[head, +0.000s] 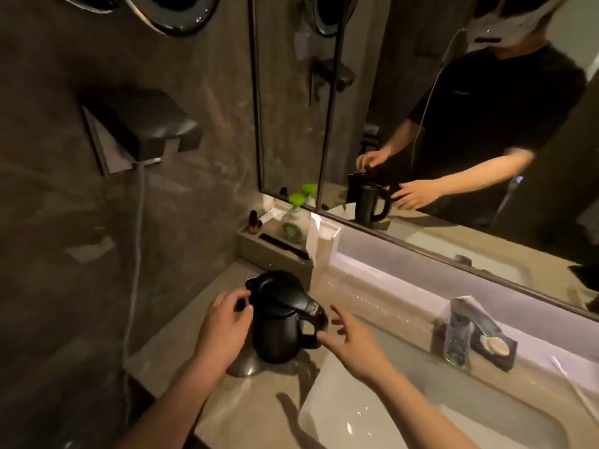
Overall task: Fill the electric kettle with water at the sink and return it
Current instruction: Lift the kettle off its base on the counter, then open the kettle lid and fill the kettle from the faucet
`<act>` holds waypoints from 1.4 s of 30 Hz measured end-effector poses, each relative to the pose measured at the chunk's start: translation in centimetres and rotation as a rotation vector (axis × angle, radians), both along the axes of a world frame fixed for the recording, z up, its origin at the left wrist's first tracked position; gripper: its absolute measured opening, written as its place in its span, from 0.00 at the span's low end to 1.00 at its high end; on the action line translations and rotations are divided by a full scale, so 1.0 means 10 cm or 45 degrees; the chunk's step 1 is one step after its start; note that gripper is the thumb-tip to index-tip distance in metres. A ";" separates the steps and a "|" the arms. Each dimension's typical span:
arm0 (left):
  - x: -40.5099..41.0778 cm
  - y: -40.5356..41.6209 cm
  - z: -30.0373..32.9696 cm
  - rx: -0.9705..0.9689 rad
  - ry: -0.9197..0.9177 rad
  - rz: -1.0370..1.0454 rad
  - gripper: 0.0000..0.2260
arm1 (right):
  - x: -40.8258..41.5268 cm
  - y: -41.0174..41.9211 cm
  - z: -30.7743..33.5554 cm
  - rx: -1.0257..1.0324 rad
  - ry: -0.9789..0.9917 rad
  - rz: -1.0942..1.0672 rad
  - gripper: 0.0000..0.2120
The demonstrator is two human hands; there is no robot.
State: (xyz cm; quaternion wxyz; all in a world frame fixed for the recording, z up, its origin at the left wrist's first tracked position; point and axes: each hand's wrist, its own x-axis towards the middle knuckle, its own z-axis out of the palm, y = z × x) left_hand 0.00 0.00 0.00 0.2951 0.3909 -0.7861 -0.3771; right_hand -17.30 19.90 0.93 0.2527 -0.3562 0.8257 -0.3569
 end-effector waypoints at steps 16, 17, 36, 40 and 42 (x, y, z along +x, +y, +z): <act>-0.35 -0.11 0.35 0.059 -0.262 -0.214 0.17 | 0.14 -0.56 -0.17 -0.497 -0.384 -0.203 0.10; -0.37 -0.13 0.39 0.040 -0.245 -0.219 0.17 | 0.15 -0.57 -0.12 -0.525 -0.366 -0.212 0.08; -1.43 1.37 1.31 -0.022 0.231 -1.082 0.17 | -0.26 1.32 0.32 -0.515 0.019 -0.692 0.07; -1.76 1.71 1.17 0.000 0.228 -1.205 0.17 | -0.30 1.95 0.24 -0.488 -0.011 -0.872 0.05; -1.93 1.80 0.97 0.012 0.133 -1.175 0.15 | -0.31 2.27 0.16 -0.451 -0.026 -0.966 0.04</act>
